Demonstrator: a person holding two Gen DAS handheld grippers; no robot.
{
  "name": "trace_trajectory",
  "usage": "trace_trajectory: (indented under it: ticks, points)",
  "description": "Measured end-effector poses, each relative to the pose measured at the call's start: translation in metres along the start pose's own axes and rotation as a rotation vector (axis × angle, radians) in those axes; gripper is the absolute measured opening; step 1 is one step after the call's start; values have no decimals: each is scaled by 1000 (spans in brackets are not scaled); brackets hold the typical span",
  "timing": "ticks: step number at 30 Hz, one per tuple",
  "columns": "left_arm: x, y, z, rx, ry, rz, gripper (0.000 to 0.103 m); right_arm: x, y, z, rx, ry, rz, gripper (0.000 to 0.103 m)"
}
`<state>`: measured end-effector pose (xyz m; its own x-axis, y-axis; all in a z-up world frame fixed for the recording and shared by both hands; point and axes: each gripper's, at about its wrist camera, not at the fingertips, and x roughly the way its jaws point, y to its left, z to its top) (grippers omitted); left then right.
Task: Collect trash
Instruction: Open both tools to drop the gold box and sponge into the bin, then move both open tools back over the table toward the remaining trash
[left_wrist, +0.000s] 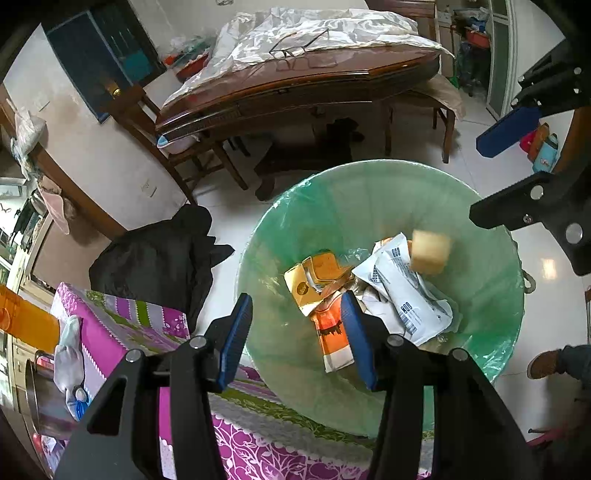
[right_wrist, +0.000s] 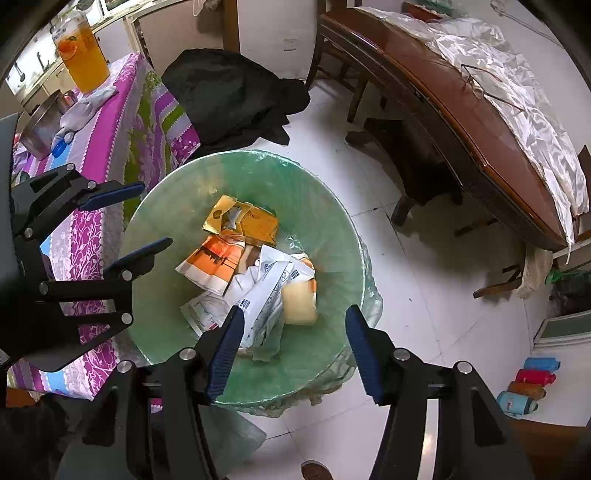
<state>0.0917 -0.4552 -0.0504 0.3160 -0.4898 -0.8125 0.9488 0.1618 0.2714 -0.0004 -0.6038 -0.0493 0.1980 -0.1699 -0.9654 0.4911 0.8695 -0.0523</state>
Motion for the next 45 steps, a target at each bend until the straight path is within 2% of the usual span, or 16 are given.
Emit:
trace_trajectory:
  ticks: [11, 21, 25, 30, 35, 37, 40, 45]
  points:
    - [-30, 0, -12, -58, -93, 146, 49, -9, 3, -5, 27, -70, 10, 58]
    - [-72, 23, -54, -203, -173, 287, 53, -54, 30, -24, 89, -395, 21, 63]
    - [-86, 33, -75, -262, -183, 329, 55, -67, 48, -32, 123, -495, 73, 64]
    - [-104, 40, -97, -294, -200, 391, 56, -78, 77, -42, 128, -571, 124, 65]
    - [-119, 52, -134, -381, -196, 435, 59, -95, 120, -61, 84, -699, 116, 75]
    - [-124, 58, -153, -428, -189, 457, 59, -98, 138, -68, 81, -731, 133, 76]
    - [-131, 66, -184, -472, -175, 512, 59, -96, 161, -75, 63, -742, 168, 76]
    - [-150, 96, -243, -583, -127, 571, 59, -92, 221, -74, -58, -751, 177, 76]
